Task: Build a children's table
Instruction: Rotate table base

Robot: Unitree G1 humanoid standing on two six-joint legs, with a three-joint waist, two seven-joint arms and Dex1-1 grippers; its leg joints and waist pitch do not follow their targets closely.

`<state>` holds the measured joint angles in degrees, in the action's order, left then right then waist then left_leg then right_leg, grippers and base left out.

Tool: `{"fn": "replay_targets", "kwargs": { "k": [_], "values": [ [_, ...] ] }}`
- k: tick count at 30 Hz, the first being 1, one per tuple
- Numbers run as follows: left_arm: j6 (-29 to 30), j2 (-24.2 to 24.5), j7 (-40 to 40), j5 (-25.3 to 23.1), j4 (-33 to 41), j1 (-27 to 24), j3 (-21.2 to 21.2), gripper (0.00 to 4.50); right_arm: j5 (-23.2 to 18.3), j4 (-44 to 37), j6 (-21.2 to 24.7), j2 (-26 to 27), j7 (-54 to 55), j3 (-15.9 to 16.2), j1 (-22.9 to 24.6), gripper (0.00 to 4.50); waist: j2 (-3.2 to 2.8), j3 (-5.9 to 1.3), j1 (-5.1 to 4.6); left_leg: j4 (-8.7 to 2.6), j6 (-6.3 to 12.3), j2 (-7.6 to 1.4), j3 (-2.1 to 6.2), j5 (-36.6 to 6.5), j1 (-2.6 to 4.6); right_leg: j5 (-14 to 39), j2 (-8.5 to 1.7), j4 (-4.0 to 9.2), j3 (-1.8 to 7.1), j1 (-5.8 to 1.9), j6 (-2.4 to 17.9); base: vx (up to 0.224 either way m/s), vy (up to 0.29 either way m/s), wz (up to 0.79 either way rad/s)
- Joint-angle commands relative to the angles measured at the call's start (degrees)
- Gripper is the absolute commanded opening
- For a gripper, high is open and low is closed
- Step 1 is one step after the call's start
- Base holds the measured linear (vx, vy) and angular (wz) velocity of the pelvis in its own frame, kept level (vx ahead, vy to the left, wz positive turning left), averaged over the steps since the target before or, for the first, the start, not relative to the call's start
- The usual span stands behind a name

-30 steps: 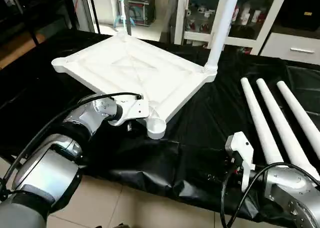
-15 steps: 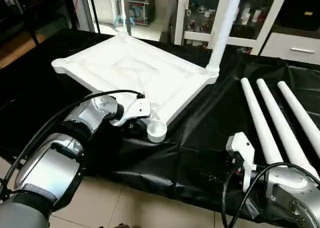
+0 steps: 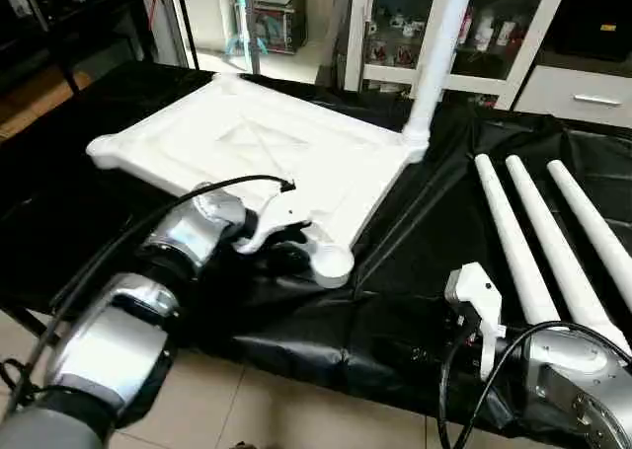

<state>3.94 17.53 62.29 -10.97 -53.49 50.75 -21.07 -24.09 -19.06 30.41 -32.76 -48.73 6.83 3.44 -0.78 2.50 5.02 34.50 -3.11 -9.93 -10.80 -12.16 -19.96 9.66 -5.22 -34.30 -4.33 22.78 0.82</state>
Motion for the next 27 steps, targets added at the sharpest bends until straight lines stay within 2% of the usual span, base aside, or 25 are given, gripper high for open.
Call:
{"fn": "replay_targets", "kwargs": {
  "k": [1, 4, 5, 9, 11, 12, 13, 14, 15, 16, 17, 18, 20, 23, 24, 27],
  "values": [
    [5.4, -0.7, -1.5, -0.6, 1.3, -3.4, -0.2, 1.38, 0.4, -0.1, -0.7, -0.5, -0.3, -0.2, 0.0, 3.89, 0.52, -2.94, 0.28, -4.69, 2.09, -3.49, 1.82, -12.6, -0.06, 17.4, -4.37, 4.62, 2.92, -3.02, 11.0, 0.000, 0.000, 0.00],
    [8.6, -0.8, -1.4, -0.5, 5.0, -5.0, -0.1, 1.21, 0.3, -0.2, -0.7, -0.6, -0.3, -0.2, 0.1, 3.89, 0.48, -2.92, 0.24, -4.65, 2.60, -3.29, 1.72, -12.5, -0.12, 19.6, -4.24, 4.98, 2.90, -2.82, 10.0, 0.000, 0.000, 0.00],
    [10.6, -0.9, -1.6, -0.7, 6.5, -5.7, -0.2, 1.11, 0.3, -0.1, -0.6, -0.6, -0.3, -0.2, 0.1, 3.89, 0.30, -2.88, 0.22, -4.73, 2.58, -3.37, 1.78, -12.6, -0.12, 19.9, -4.26, 4.99, 2.90, -2.79, 9.9, 0.000, 0.000, 0.00],
    [17.5, -0.8, -3.0, -1.7, 11.5, -7.9, -1.1, 0.93, 0.2, -0.1, -0.6, -0.7, -0.2, -0.3, 0.2, 3.89, 0.27, -2.87, 0.06, -4.82, 2.64, -3.37, 1.77, -13.0, -0.16, 20.4, -4.11, 5.10, 2.90, -2.64, 9.5, 0.000, 0.000, 0.00],
    [18.2, -0.9, -3.4, -1.6, 12.6, -8.5, -1.0, 0.93, 0.2, 0.0, -0.6, -0.7, -0.2, -0.4, 0.3, 3.89, 0.18, -2.88, 0.04, -4.82, 2.58, -3.32, 1.76, -13.5, -0.05, 21.6, -4.10, 5.26, 2.88, -2.54, 9.1, 0.000, 0.000, 0.00],
    [17.5, -0.9, -3.4, -1.5, 14.3, -9.4, -1.1, 0.78, 0.3, 0.1, -0.7, -0.8, -0.3, -0.3, 0.3, 3.89, 0.19, -2.79, 0.01, -4.86, 2.65, -3.25, 1.79, -13.8, -0.13, 22.7, -4.07, 5.48, 2.84, -2.49, 8.6, 0.000, 0.000, 0.00],
    [12.0, -1.0, -3.4, -0.5, 16.1, -10.7, -0.8, 0.72, 0.4, 0.4, -0.9, -0.9, -0.4, -0.4, 0.3, 3.89, 0.31, -2.82, -0.01, -4.91, 2.64, -3.30, 1.83, -14.0, -0.12, 23.1, -4.10, 5.50, 2.83, -2.50, 8.3, 0.000, 0.000, 0.00],
    [11.9, -1.0, -3.4, -0.5, 16.1, -10.7, -0.8, 0.68, 0.4, 0.4, -0.9, -0.9, -0.4, -0.4, 0.3, 3.89, 0.28, -2.82, -0.05, -4.96, 2.83, -3.30, 1.94, -14.1, -0.34, 23.6, -4.15, 5.60, 2.82, -2.57, 7.8, 0.000, 0.000, 0.00],
    [9.5, -1.0, -3.9, -0.2, 17.1, -11.0, -0.4, 0.67, 0.4, 0.6, -0.9, -0.9, -0.4, -0.4, 0.2, 3.89, 0.17, -2.93, 0.00, -4.90, 2.88, -3.22, 1.84, -14.3, -0.09, 24.0, -4.05, 5.74, 2.79, -2.33, 7.4, 0.000, 0.000, 0.00],
    [7.3, -0.7, -3.7, 0.0, 17.8, -11.1, -0.2, 0.62, 0.4, 0.7, -1.0, -0.8, -0.4, -0.4, 0.1, 3.89, 0.41, -3.04, -0.07, -4.97, 2.90, -3.32, 1.92, -13.9, -0.27, 23.1, -4.03, 5.60, 2.80, -2.44, 7.2, 0.000, 0.000, 0.00],
    [6.8, -0.5, -3.6, 0.1, 18.1, -10.9, -0.1, 0.52, 0.4, 0.7, -1.0, -0.8, -0.4, -0.4, 0.0, 3.89, 0.23, -3.08, 0.07, -4.97, 2.91, -3.36, 1.92, -13.7, -0.25, 22.5, -4.03, 5.52, 2.82, -2.37, 7.3, 0.000, 0.000, 0.00],
    [5.8, -0.1, -3.4, 0.0, 18.4, -10.7, -0.1, 0.76, 0.4, 0.8, -1.0, -0.8, -0.4, -0.4, -0.1, 3.89, 0.13, -3.24, 0.19, -4.83, 2.87, -3.40, 1.79, -13.0, 0.00, 20.1, -3.97, 5.33, 2.93, -2.16, 7.8, 0.000, 0.000, 0.00],
    [3.1, 1.2, -1.2, 0.7, 18.9, -9.7, -0.2, 1.00, 0.4, 0.9, -1.0, -0.9, -0.5, -0.4, -0.2, 3.89, 0.13, -3.36, 0.12, -4.84, 3.15, -3.41, 1.82, -11.2, -0.36, 15.2, -3.82, 4.68, 2.92, -2.45, 9.0, 0.000, 0.000, 0.00],
    [2.1, 3.2, -1.9, -1.0, 17.1, -7.1, -0.3, 0.97, 0.4, 1.0, -1.1, -0.9, -0.6, -0.5, -0.3, 3.89, -0.07, -3.55, 0.06, -4.60, 3.54, -3.30, 1.76, -9.7, -0.41, 11.2, -3.86, 4.16, 2.88, -2.57, 10.2, 0.000, 0.000, 0.00],
    [1.9, 3.2, -2.1, -1.1, 16.9, -6.9, -0.3, 1.37, 0.4, 1.1, -1.1, -0.9, -0.6, -0.5, -0.3, 3.89, 0.04, -3.52, -0.07, -4.53, 3.78, -3.24, 1.70, -9.2, -0.49, 10.0, -3.80, 4.10, 2.85, -2.64, 10.6, 0.000, 0.000, 0.00],
    [-0.8, 4.0, -3.9, -3.0, 11.3, -3.4, -0.1, 1.38, 0.3, 1.0, -1.1, -1.0, -0.6, -0.5, -0.3, 3.89, 0.06, -3.33, -0.06, -4.52, 3.76, -3.09, 1.58, -10.0, -0.47, 12.3, -3.88, 4.45, 2.81, -2.69, 10.5, 0.000, 0.000, 0.00]
  ]
}}
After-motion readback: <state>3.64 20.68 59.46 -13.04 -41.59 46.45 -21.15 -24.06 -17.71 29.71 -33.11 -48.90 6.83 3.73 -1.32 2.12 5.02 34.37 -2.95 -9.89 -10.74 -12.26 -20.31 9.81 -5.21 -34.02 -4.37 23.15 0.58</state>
